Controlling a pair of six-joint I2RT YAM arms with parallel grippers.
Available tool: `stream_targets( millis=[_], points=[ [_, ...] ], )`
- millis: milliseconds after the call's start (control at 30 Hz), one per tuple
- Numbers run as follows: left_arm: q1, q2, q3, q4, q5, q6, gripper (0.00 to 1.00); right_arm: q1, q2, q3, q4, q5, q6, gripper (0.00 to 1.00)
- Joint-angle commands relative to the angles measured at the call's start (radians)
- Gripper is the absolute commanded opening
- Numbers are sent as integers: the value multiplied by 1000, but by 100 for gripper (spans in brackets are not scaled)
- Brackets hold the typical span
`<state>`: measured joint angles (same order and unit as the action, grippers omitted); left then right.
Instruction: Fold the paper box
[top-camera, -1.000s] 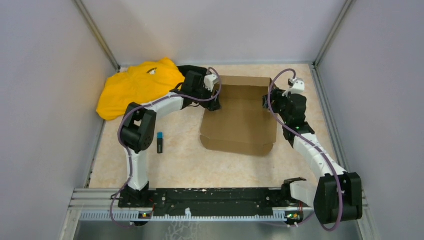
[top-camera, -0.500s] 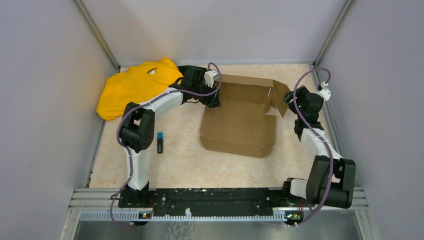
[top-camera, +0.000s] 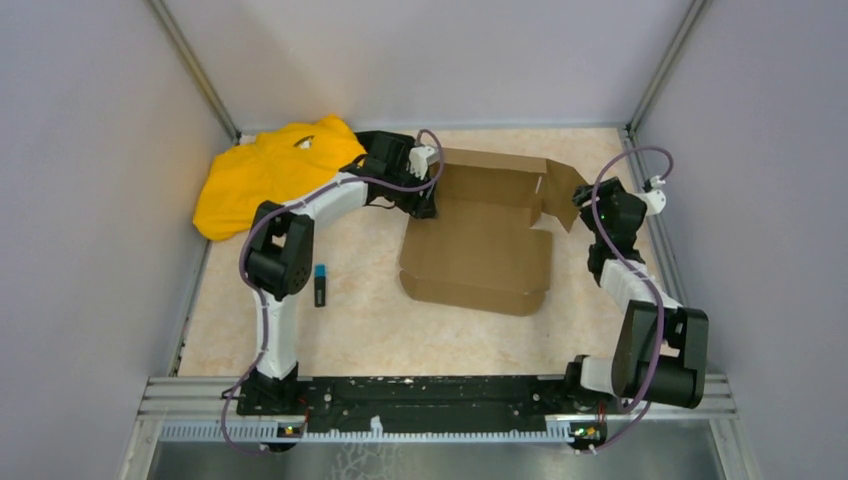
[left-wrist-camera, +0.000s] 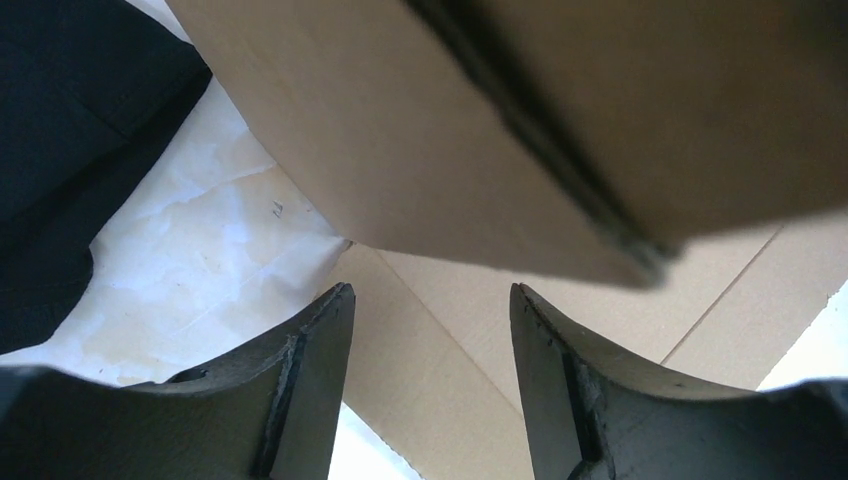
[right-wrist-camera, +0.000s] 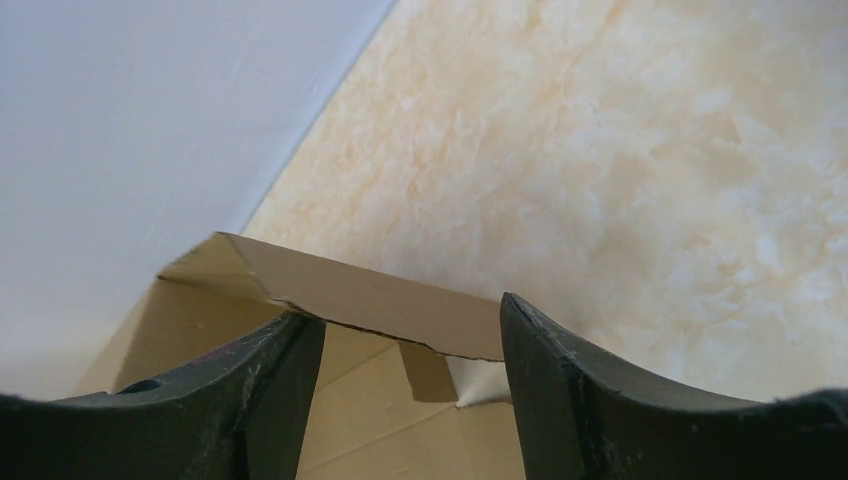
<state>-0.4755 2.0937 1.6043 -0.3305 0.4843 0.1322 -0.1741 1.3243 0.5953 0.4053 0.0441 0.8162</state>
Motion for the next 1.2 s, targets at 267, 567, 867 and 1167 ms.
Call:
stream_targets(
  millis=[267, 567, 867, 1167],
  points=[
    [14, 70, 118, -62, -29, 31, 54, -14, -78, -10, 98, 30, -45, 63],
    [21, 93, 131, -19, -78, -8, 41, -24, -188, -27, 16, 117, -50, 65],
    [23, 39, 79, 43, -105, -43, 62, -33, -142, 5, -30, 91, -91, 65],
    [23, -10, -11, 165, -90, -116, 67, -33, -145, -44, 4, 56, -95, 65]
  ],
)
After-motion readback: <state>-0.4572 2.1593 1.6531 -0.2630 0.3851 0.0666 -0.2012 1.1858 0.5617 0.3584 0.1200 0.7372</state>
